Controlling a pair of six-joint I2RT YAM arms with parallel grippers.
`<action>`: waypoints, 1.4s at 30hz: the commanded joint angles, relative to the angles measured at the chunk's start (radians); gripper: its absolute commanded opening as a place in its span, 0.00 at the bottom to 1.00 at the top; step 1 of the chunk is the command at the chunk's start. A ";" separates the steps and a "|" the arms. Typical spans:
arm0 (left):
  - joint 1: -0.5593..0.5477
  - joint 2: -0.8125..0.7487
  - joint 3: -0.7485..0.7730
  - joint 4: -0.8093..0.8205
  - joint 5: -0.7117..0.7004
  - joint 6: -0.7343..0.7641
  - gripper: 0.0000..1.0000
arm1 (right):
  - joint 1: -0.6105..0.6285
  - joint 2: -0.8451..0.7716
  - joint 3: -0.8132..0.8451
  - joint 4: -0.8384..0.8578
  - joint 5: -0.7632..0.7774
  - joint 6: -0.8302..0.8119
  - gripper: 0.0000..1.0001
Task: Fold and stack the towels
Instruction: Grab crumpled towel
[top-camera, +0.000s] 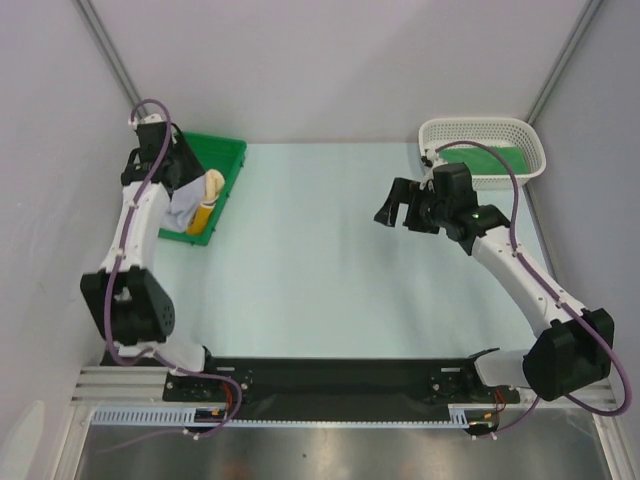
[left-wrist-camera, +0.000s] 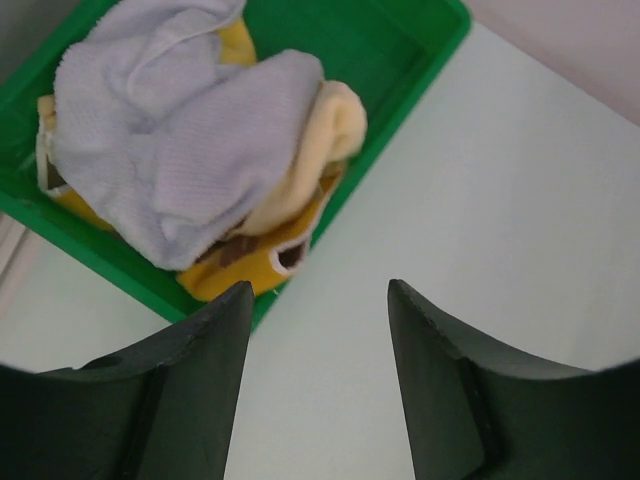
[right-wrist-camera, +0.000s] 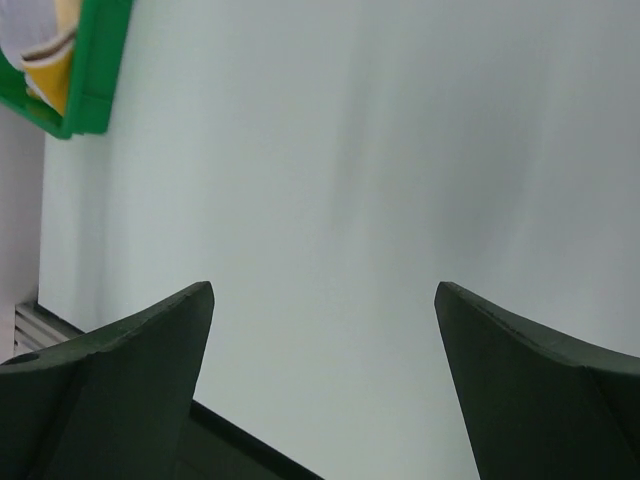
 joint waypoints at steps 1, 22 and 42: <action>0.047 0.149 0.095 0.038 -0.034 0.067 0.61 | 0.006 -0.050 -0.051 0.110 -0.042 0.010 1.00; 0.156 0.585 0.641 -0.200 -0.036 0.072 0.00 | 0.010 0.050 0.044 0.067 -0.066 -0.039 1.00; 0.080 0.215 0.212 -0.111 -0.117 0.038 0.49 | 0.014 -0.108 -0.014 0.012 -0.046 -0.039 1.00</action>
